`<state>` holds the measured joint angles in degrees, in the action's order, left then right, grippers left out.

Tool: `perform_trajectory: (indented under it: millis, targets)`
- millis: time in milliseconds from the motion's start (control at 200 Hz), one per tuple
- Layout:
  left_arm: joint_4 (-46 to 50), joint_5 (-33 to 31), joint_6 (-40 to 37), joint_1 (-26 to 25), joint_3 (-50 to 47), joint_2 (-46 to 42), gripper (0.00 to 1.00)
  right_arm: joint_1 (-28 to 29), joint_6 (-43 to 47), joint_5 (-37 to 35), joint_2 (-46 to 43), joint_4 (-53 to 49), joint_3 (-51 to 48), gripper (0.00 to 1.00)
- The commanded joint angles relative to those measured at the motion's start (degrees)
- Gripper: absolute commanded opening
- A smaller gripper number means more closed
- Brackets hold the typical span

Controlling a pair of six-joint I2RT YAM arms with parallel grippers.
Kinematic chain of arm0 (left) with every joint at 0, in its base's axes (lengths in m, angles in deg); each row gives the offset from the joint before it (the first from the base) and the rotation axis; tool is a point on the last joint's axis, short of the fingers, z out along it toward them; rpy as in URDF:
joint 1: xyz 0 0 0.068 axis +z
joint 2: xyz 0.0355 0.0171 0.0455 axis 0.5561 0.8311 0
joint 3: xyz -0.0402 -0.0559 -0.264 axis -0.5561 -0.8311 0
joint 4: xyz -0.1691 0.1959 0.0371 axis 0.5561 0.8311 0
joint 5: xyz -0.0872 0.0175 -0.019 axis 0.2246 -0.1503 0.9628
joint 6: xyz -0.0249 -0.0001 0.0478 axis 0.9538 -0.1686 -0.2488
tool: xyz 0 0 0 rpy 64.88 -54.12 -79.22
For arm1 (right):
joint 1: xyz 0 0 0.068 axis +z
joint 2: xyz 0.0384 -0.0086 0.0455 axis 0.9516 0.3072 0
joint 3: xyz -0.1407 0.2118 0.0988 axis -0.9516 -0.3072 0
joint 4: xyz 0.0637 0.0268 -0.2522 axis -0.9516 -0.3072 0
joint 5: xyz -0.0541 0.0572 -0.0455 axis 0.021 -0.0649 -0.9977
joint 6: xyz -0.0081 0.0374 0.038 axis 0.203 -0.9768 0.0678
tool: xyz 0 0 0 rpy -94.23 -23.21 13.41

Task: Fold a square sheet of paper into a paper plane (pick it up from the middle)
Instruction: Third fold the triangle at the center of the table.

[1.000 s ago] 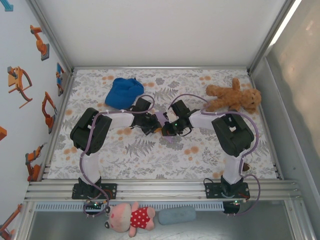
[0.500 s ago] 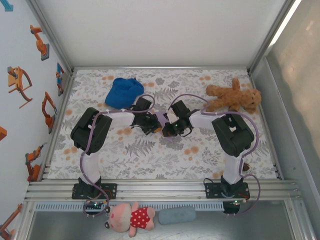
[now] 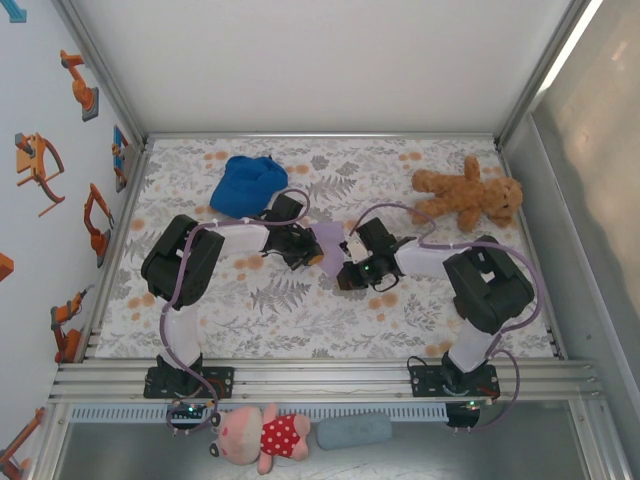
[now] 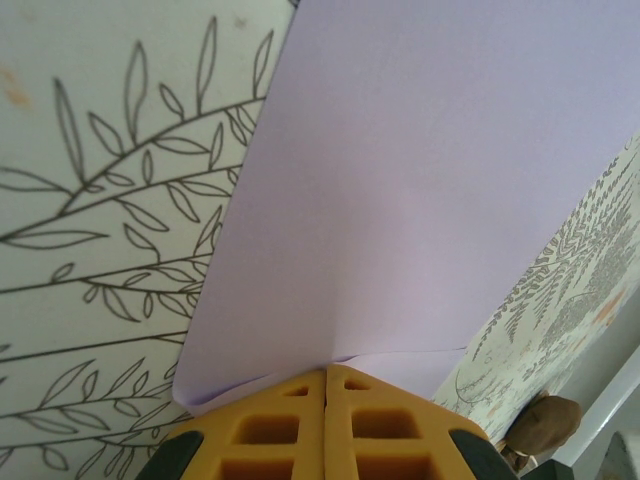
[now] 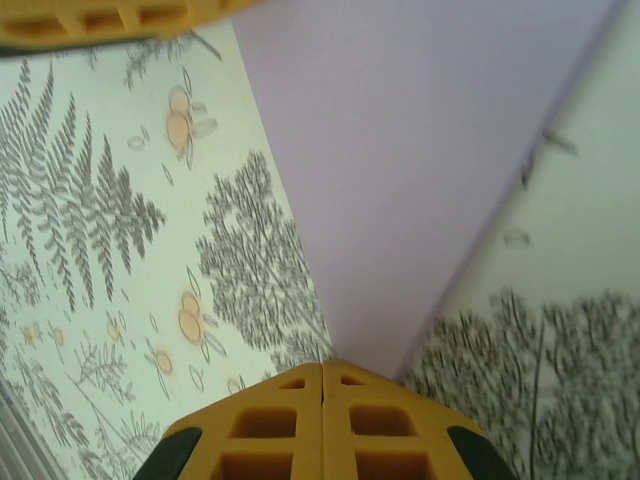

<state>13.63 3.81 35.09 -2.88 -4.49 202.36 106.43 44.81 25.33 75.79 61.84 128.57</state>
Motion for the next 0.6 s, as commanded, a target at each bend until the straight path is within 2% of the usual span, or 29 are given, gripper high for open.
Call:
perform_trajectory:
  millis: [0, 225, 376, 596]
  targets:
    - [9.3, -6.8, -1.3, 0.1, -2.5, 5.2, 0.07, -0.2, -2.6, -1.4, -2.3, -2.5, -4.7, 0.0]
    - [8.9, -6.0, -2.0, -0.1, -1.5, 4.1, 0.07, -0.2, -4.8, 0.3, -9.4, 1.9, -4.2, 0.0]
    - [9.0, -5.7, -2.1, -0.4, -0.5, 3.9, 0.07, -0.2, -5.4, 1.1, -3.7, 3.8, 0.2, 0.0]
    - [8.5, -5.3, -2.2, -0.4, -0.1, 3.0, 0.07, -0.2, -5.2, -1.6, 2.5, 3.4, 3.8, 0.0]
